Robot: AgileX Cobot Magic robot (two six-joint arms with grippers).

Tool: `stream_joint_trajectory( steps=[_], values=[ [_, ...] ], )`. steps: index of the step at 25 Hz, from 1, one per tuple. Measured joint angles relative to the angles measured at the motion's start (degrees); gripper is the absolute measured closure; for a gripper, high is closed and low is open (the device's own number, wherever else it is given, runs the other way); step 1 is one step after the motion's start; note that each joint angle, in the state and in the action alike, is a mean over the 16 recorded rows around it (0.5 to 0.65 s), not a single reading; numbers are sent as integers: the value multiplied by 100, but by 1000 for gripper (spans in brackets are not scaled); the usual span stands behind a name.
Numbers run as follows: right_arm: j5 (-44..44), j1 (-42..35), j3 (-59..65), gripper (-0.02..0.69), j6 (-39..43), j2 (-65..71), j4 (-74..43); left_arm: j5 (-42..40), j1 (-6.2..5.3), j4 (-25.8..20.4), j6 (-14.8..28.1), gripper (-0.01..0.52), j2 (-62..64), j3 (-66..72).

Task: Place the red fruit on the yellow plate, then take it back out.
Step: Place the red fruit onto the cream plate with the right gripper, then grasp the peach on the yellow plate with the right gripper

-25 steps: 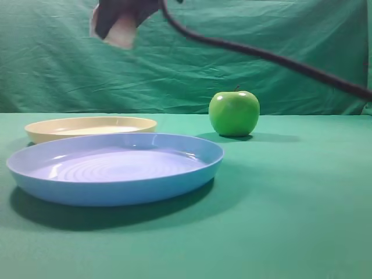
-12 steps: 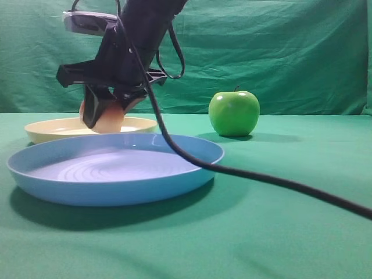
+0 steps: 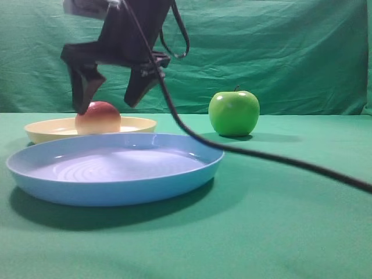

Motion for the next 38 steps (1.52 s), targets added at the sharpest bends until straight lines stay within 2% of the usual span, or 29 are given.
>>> stream_joint_trajectory(
  steps=[5,9,26,38],
  values=[
    [770,0,-147,602,534,-660,-161,0,0,0,0,514,0,0],
    [1073,0,-148,658,912,-1144,-291,0,0,0,0,514,0,0],
    [1285,0,574,665,2132,-3123,-1000,0,0,0,-6,514,0,0],
    [1259,0,1128,665,2347,-4194,-1546,0,0,0,-11,514,0,0]
  ],
)
